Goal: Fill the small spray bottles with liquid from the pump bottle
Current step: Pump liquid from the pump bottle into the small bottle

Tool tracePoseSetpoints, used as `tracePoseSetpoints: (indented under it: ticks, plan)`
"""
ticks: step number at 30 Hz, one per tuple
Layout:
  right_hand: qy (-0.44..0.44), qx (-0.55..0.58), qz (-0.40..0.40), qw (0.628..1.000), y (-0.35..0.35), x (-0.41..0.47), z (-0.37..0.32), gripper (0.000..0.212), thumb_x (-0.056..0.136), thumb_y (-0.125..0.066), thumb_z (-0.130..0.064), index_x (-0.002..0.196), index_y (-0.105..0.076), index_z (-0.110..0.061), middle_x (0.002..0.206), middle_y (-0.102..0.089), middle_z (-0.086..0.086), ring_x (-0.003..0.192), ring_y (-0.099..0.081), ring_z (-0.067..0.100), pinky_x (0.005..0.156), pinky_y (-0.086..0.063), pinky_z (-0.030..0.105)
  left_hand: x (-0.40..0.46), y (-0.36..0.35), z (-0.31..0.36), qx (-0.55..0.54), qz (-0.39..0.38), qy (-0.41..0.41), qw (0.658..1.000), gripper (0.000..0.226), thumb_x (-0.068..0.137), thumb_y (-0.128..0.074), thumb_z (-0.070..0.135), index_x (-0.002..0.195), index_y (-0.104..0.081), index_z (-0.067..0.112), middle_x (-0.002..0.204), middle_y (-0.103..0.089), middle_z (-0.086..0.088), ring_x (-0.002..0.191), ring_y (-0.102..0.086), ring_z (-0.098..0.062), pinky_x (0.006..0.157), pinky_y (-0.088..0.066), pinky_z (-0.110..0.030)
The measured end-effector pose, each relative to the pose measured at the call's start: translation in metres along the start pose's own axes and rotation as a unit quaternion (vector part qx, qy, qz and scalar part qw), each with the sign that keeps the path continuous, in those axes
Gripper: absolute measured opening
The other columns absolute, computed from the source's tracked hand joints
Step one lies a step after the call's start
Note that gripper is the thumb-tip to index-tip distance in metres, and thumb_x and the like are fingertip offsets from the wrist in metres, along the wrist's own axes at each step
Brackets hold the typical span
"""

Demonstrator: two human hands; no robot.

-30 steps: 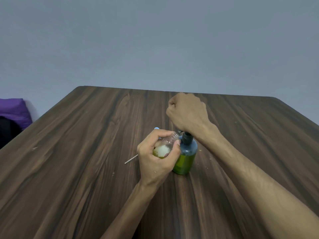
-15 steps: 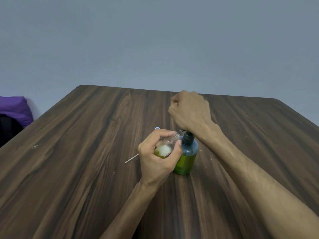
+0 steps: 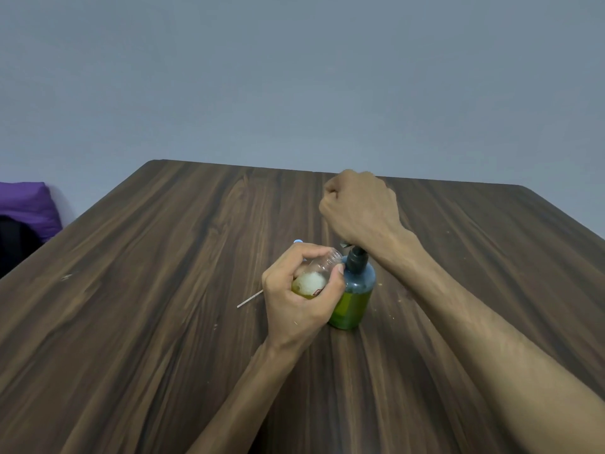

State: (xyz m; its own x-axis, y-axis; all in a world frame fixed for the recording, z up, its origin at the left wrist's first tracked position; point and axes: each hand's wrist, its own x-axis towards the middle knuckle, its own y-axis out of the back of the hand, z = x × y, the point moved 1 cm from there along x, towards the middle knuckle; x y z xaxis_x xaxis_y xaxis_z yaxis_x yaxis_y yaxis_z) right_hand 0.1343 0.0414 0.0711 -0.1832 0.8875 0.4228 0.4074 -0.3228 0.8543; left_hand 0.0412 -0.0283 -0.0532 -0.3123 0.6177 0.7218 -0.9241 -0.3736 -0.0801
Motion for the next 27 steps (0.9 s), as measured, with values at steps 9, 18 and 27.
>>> tracePoseSetpoints:
  ticks: [9, 18, 27]
  plan:
    - [0.002, 0.006, 0.000, 1.000, 0.0013, -0.0013, -0.0009, 0.026, 0.075, -0.046, -0.009, 0.054, -0.032, -0.015, 0.051, -0.035, -0.003, 0.051, -0.028, 0.020, 0.052, -0.022, 0.031, -0.0012, -0.0009, -0.0014, -0.002, 0.007, 0.009, 1.000, 0.017, 0.081, -0.083, 0.004, 0.094, -0.073, 0.005, 0.089, -0.075, 0.001, 0.078, -0.075, -0.018, 0.071, -0.056, -0.030]
    - [-0.003, 0.004, -0.009, 1.000, -0.0009, -0.0018, -0.0004, 0.027, 0.076, -0.047, -0.009, 0.054, -0.032, -0.015, 0.052, -0.036, -0.003, 0.052, -0.029, 0.020, 0.052, -0.022, 0.031, -0.0021, -0.0007, -0.0023, -0.005, 0.007, 0.013, 1.000, 0.017, 0.081, -0.083, 0.004, 0.094, -0.073, 0.006, 0.090, -0.075, 0.001, 0.077, -0.074, -0.018, 0.071, -0.055, -0.029]
    - [-0.005, -0.003, -0.007, 1.000, -0.0030, -0.0021, 0.0004, 0.027, 0.076, -0.047, -0.009, 0.054, -0.034, -0.015, 0.053, -0.038, -0.001, 0.051, -0.029, 0.020, 0.051, -0.022, 0.032, -0.0015, -0.0013, -0.0020, -0.012, 0.003, 0.014, 1.000, 0.016, 0.082, -0.082, 0.004, 0.095, -0.073, 0.004, 0.090, -0.075, 0.001, 0.078, -0.075, -0.019, 0.071, -0.055, -0.029]
